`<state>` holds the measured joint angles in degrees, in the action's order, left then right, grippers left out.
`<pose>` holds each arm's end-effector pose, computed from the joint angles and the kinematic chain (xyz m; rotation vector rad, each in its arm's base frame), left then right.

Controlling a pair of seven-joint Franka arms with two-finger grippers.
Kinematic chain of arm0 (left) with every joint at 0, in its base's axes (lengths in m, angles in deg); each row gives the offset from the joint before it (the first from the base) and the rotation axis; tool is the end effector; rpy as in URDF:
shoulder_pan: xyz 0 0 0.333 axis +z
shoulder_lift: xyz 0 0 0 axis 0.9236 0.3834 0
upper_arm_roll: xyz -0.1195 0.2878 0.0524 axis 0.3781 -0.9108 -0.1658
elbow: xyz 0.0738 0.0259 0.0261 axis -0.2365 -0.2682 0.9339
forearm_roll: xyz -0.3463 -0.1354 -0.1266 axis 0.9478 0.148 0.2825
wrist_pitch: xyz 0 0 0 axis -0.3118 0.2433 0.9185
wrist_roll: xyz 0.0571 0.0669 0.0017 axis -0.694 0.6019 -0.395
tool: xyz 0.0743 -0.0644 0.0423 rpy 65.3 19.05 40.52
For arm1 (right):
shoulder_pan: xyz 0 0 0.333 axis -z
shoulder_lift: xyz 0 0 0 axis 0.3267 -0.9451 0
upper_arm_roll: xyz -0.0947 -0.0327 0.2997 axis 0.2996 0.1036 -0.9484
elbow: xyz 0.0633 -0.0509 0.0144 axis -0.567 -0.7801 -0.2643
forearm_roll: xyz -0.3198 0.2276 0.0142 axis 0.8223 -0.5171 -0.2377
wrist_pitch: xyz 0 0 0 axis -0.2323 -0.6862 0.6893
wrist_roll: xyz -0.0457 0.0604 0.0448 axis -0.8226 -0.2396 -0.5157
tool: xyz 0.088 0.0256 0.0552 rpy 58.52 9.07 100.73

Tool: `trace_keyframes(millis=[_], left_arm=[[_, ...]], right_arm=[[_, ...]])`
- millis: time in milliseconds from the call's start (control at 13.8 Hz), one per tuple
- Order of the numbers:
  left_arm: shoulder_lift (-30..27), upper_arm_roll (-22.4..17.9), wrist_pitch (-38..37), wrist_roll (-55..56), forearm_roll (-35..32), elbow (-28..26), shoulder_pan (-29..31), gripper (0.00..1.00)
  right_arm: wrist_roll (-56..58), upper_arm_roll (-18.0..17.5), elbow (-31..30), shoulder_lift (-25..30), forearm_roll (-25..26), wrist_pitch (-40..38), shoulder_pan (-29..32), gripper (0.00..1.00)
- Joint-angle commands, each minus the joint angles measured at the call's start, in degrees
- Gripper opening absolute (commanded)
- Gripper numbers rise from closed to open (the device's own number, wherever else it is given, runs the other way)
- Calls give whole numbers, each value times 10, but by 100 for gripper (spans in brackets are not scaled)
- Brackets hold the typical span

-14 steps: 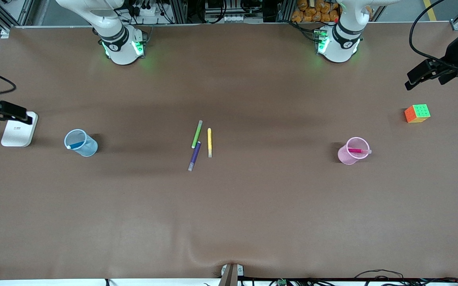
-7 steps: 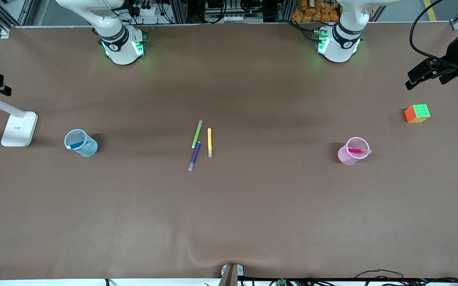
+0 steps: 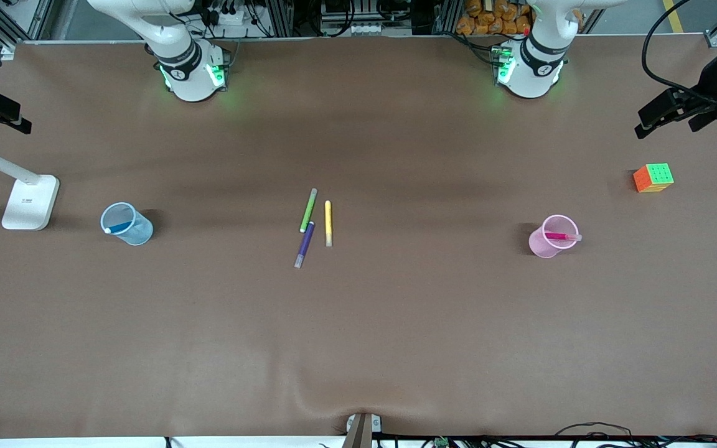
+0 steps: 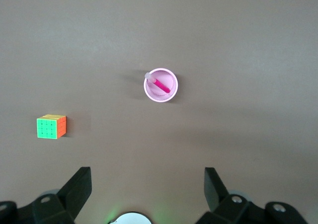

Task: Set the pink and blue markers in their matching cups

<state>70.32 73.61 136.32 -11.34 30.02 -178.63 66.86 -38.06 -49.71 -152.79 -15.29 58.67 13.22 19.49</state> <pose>0.4958 -0.0275 0.6436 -3.1289 -0.2116 -0.0148 0.5103 -0.0616 0.6567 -3.0742 -0.0581 0.1649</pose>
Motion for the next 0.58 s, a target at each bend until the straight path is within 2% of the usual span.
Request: trace_keyframes(millis=[0,218,509], left_arm=[[-7,1,-22,-10,1,7,3,100],[-6,1,-23,-11,1,12,4,100],[-3,0,-23,-10,1,18,4,100]], right_arm=[[-22,-1,-15,15,3,8,1,100],[-32,-5,-12,14,-2,21,-3,100],[-28,-8,-13,13,15,34,-5,100]])
